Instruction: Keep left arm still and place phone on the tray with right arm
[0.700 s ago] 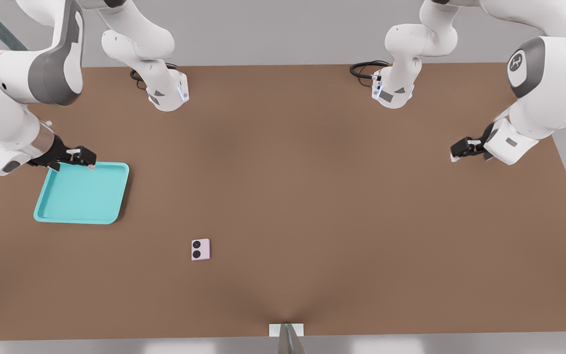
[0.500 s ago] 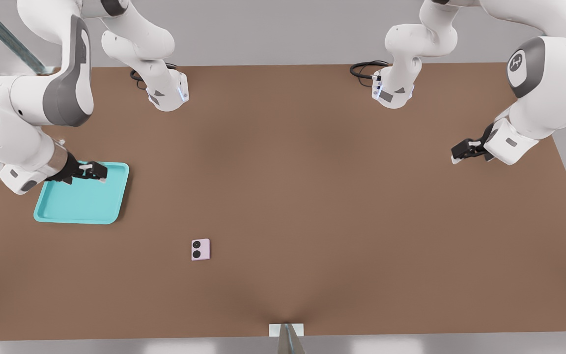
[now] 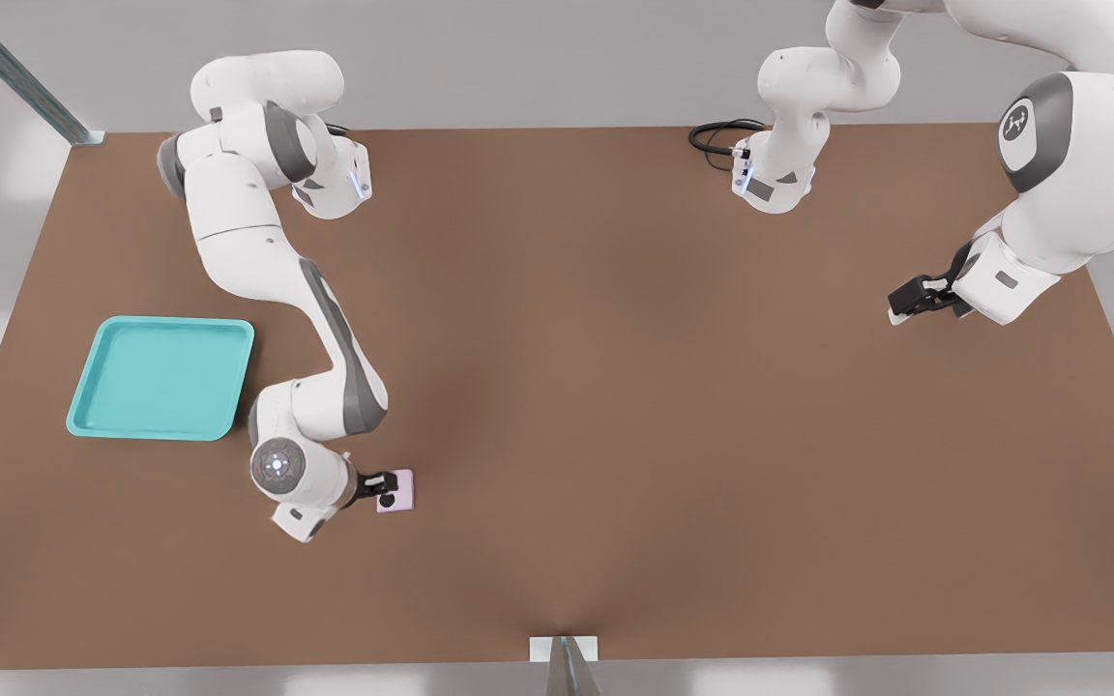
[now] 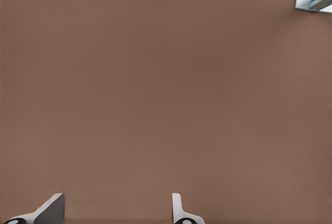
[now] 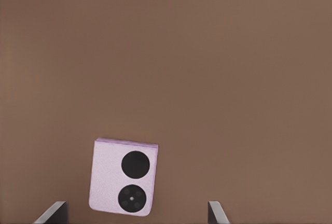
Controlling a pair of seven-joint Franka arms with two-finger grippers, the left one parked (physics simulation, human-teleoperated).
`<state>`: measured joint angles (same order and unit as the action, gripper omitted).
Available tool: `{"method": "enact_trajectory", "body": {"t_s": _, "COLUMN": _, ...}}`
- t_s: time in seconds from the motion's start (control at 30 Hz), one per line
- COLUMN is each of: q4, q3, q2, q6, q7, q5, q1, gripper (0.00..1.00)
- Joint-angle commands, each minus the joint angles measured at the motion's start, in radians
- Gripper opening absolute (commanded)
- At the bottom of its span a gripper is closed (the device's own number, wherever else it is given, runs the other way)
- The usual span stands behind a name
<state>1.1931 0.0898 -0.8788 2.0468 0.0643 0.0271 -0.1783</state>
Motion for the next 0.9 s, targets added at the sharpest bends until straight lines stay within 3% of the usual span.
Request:
{"method": "enact_trajectory", "body": {"t_s": 0.0, "q4": -0.006, "q3": 0.002, "q2": -0.017, "q6": 0.108, "q7": 0.264, "q5": -0.003, "q1": -0.004, "gripper": 1.00}}
{"method": "enact_trajectory", "body": {"t_s": 0.63, "q4": 0.108, "q3": 0.030, "q2": -0.094, "q6": 0.257, "q7": 0.252, "q5": 0.002, "q1": -0.003, "gripper": 0.99}}
{"method": "enact_trajectory", "body": {"t_s": 0.67, "q4": 0.108, "q3": 0.030, "q2": -0.092, "q6": 0.256, "q7": 0.252, "q5": 0.002, "q1": -0.003, "gripper": 0.86}}
{"method": "enact_trajectory", "body": {"t_s": 0.73, "q4": 0.108, "q3": 0.030, "q2": -0.092, "q6": 0.254, "q7": 0.252, "q5": 0.002, "q1": -0.003, "gripper": 0.76}}
{"method": "enact_trajectory", "body": {"t_s": 0.87, "q4": 0.108, "q3": 0.030, "q2": -0.091, "q6": 0.250, "q7": 0.252, "q5": 0.002, "q1": -0.003, "gripper": 0.75}}
